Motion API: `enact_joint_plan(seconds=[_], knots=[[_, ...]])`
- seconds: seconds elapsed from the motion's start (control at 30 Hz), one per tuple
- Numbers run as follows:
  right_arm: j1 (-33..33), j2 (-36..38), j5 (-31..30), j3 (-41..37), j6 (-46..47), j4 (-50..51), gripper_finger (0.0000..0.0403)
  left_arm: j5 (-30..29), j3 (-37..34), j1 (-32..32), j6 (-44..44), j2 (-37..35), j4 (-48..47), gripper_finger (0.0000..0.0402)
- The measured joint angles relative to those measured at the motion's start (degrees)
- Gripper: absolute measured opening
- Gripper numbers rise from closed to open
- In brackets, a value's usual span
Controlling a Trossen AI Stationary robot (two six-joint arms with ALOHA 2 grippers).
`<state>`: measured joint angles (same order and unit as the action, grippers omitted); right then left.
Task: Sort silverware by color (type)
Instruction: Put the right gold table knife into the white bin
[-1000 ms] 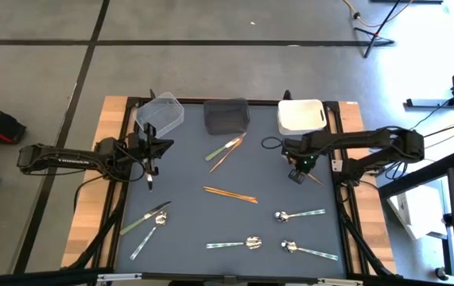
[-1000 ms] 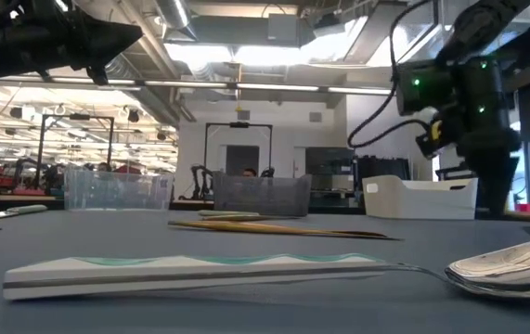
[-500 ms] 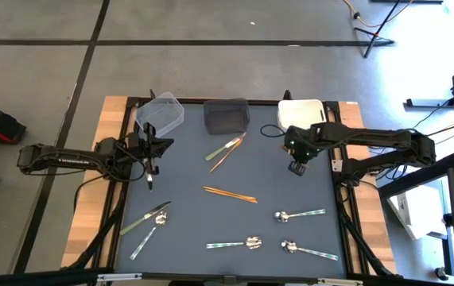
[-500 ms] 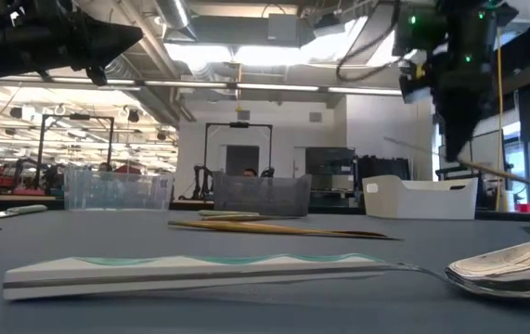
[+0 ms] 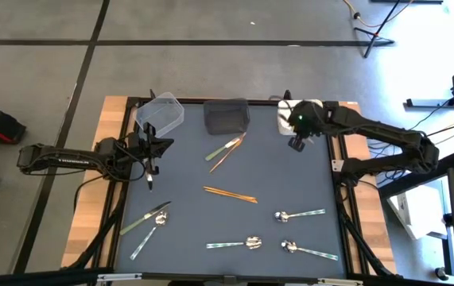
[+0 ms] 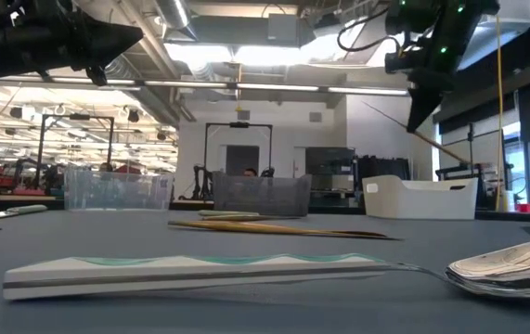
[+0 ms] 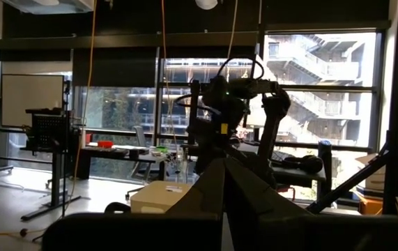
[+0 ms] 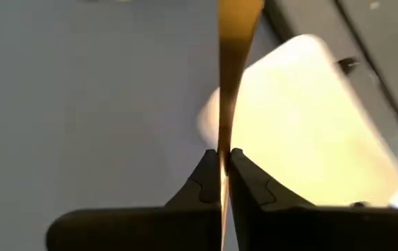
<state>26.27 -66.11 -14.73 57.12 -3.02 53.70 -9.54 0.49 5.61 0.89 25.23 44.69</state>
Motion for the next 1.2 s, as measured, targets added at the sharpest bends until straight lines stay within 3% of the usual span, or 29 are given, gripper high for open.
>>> enact_joint_plan(seconds=[0.33, 0.67, 1.2], knots=[[10.5, 0.0, -1.2, -0.3, -9.5, -10.5, 0.0001, 0.0, 0.0, 0.0, 0.0, 0.0, 0.0, 0.0], [17.3, -0.1, -0.2, -7.1, -18.5, -24.4, 0.0001, -0.5, 0.0, 0.0, 0.0, 0.0, 0.0, 0.0], [24.3, -0.2, -0.2, -18.9, -19.2, -31.2, 0.0001, -0.5, 0.0, 0.0, 0.0, 0.0, 0.0, 0.0]])
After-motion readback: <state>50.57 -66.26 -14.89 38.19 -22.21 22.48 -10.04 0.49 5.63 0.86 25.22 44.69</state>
